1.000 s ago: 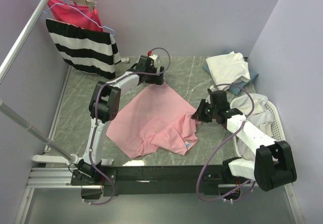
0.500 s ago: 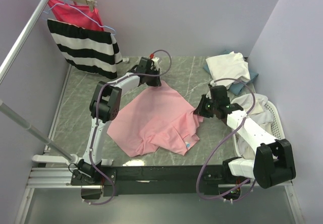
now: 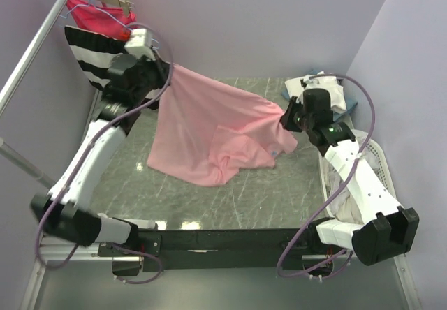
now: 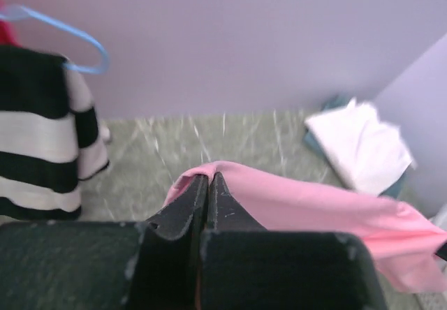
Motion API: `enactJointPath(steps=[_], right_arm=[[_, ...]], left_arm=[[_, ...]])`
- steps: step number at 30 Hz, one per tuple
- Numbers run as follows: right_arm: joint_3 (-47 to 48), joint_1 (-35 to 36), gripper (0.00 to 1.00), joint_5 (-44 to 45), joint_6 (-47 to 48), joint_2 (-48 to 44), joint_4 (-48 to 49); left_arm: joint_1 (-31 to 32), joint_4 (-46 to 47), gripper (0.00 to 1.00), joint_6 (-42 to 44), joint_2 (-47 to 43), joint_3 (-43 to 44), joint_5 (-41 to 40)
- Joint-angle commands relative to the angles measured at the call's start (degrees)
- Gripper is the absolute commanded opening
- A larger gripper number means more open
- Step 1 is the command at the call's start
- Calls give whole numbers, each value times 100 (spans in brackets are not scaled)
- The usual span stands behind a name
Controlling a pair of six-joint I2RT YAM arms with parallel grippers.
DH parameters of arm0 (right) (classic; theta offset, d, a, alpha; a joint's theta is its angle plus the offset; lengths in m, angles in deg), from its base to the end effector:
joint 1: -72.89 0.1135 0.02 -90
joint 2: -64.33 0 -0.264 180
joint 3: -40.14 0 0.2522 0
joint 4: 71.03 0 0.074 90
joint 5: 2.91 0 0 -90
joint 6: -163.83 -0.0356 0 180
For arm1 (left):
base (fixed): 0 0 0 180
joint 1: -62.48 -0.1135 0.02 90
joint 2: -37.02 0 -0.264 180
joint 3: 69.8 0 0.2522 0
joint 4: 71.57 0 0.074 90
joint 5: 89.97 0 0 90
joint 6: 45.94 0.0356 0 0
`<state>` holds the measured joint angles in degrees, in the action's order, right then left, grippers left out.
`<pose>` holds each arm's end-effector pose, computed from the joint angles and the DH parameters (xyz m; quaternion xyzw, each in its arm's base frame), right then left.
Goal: Fold and stack the t-shirts
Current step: Flatten out the tshirt
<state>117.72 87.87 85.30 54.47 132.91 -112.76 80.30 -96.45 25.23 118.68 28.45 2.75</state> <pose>0.2556 0.0695 0.3395 0.0261 0.8772 0.1546 0.4538 0.3154 -0.1032 0.4309 0.0089 0.7563 -0.2227 0.6152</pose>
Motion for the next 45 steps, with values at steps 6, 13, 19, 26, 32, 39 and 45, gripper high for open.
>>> enactJointPath(steps=[6,13,19,26,32,39,45], right_arm=[[1871,-57,10,223,291,-1,-270],[1933,-39,13,-603,450,-1284,-463],[2118,-4,15,-1526,476,-2102,-991],[2424,-4,17,-2080,318,-2858,-1290],[2523,-4,20,-2142,274,-2710,-1071],[1188,5,18,-2468,11,-1595,-1],[97,57,16,-2196,186,-75,528]], left_arm=[[19,-610,1,20,-1776,-241,-1082],[19,-1155,1,-42,-3191,-126,-563],[19,-1929,1,-190,-3825,498,-220],[19,-2887,1,-595,-3957,1473,456],[19,-3169,1,-648,-3869,1555,247],[19,-2425,1,-850,-3623,-509,-640],[19,-1473,1,-1272,-2703,-2269,-1475]])
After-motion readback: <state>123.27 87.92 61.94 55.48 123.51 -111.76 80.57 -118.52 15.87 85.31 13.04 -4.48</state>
